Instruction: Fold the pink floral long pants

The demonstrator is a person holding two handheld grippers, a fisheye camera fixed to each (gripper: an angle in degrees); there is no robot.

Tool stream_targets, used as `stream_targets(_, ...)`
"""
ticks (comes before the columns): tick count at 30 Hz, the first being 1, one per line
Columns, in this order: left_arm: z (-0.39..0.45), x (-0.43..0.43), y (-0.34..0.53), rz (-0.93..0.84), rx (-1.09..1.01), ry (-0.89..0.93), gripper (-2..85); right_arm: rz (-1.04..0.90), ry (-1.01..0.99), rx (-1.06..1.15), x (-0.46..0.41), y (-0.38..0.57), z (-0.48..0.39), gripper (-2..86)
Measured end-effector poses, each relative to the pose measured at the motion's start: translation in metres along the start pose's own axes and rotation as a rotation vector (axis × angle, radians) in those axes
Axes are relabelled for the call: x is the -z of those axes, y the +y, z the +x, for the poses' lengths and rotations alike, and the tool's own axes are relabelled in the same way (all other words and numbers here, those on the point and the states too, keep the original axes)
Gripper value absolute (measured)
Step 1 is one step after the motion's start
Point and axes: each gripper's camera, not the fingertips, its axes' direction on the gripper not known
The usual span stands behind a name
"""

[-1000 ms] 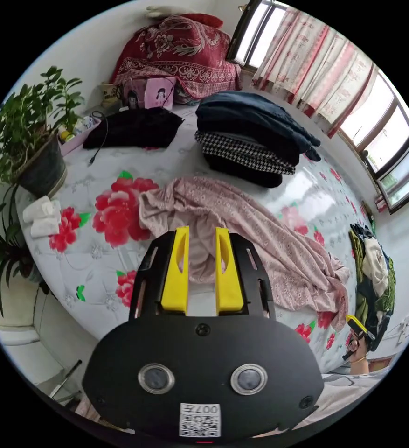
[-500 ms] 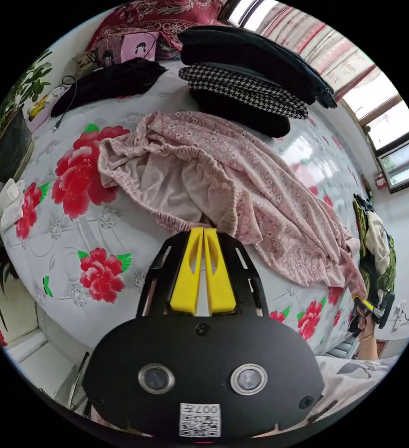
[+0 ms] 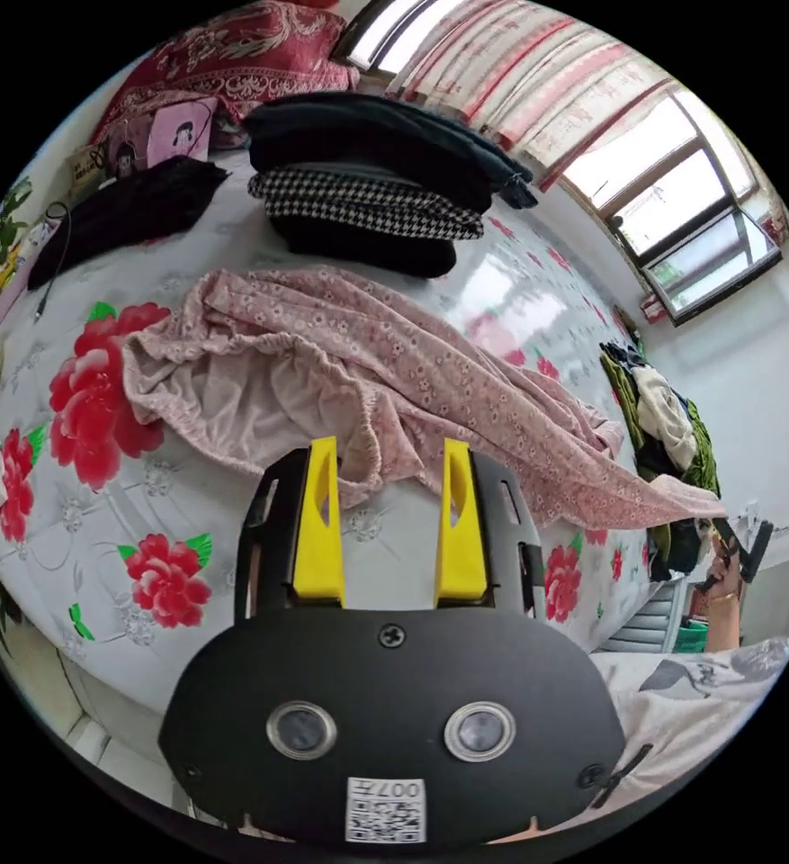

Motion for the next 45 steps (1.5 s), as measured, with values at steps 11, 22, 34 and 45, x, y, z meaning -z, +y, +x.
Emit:
stream_targets(11, -0.023, 0.063, 0.002, -0.042, -0.166, 0.068, 1.6, 0.157, 0.048, -0.119, 0.098, 0.01, -0.024, 7.0)
stream_targets(22, -0.135, 0.15, 0.108, -0.1, -0.025, 0.137, 3.2, -0.138, 0.284, -0.305, 0.018, -0.03, 0.042, 6.6)
stream_targets(34, -0.143, 0.135, 0.15, -0.124, 0.095, 0.141, 3.5, -0.194, 0.124, -0.584, -0.032, 0.083, 0.117, 3.0)
stream_targets(45, -0.121, 0.171, 0.1, -0.043, 0.072, 0.163, 3.3, -0.127, -0.139, -0.622, -0.066, 0.08, 0.137, 0.3)
